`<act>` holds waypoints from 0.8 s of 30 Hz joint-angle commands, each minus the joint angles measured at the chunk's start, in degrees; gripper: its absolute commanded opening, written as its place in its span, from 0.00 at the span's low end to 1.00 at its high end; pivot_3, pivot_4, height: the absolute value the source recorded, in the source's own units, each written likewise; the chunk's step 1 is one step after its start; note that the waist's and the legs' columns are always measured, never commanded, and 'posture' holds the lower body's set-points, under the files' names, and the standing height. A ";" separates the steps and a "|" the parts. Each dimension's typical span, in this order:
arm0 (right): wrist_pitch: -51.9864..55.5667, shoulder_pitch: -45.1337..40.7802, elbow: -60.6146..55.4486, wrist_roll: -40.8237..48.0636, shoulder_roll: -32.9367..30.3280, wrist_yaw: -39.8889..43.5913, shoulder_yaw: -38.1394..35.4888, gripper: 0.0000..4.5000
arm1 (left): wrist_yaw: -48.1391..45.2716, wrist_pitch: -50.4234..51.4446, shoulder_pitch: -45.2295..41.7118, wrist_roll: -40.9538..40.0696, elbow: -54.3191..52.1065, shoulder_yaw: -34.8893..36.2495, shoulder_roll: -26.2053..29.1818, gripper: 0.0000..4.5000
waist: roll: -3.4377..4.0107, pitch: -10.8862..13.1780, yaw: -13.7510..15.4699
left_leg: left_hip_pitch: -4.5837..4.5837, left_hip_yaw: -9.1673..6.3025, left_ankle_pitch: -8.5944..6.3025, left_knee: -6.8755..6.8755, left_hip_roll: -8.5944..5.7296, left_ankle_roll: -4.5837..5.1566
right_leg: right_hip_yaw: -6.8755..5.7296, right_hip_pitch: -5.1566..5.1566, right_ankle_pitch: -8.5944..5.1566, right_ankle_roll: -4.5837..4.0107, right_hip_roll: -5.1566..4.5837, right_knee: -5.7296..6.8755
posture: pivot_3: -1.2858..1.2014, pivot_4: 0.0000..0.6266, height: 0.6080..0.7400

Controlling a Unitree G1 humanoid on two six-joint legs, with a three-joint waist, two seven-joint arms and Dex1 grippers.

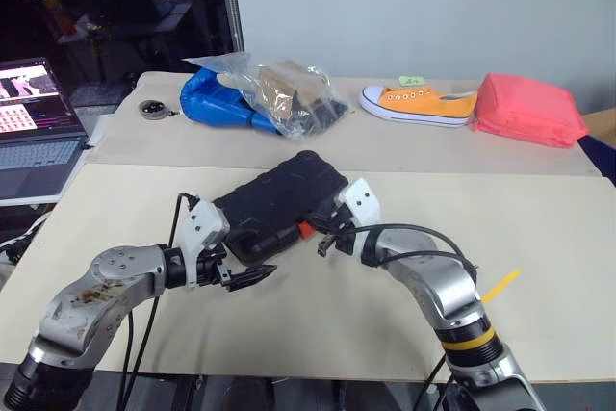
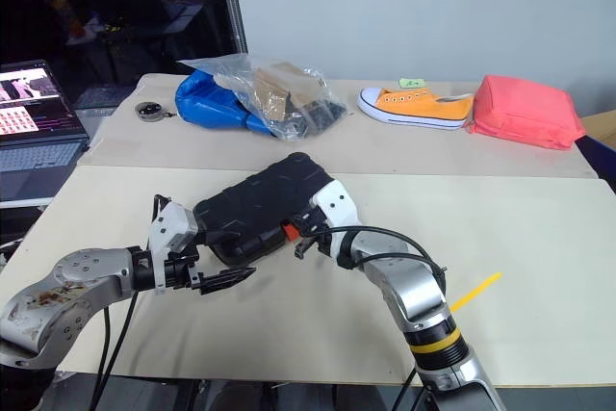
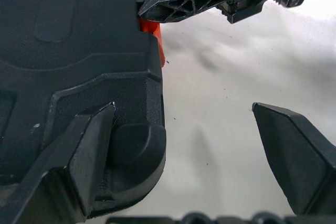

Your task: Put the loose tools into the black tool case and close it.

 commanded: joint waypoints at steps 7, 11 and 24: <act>1.20 0.82 4.13 -5.26 -2.48 1.69 5.70 0.00 | 0.02 1.89 1.35 0.33 0.86 -1.13 0.06 1.00 | -0.03 -0.04 -0.02 | 0.14 0.00 0.00 -0.01 0.02 0.00 | 0.01 0.08 0.00 -0.01 0.02 0.03 | 0.52 0.24 1.00; 0.27 0.73 7.04 -7.27 -1.63 1.39 7.34 0.00 | 0.25 1.78 1.50 0.39 0.93 -1.19 -0.17 1.00 | -0.08 -0.18 -0.14 | 0.20 0.01 0.00 -0.01 0.03 0.00 | 0.03 0.13 0.00 -0.01 0.01 0.03 | 0.52 0.24 1.00; -21.29 5.09 5.83 -3.79 1.59 4.41 -0.18 0.00 | 1.20 -6.00 3.86 2.15 -1.14 0.63 -3.30 1.00 | -0.38 -0.44 -0.12 | 0.82 0.06 -0.09 -0.20 0.04 -0.15 | 0.00 0.31 -0.18 0.17 -0.56 -0.01 | 0.52 0.24 1.00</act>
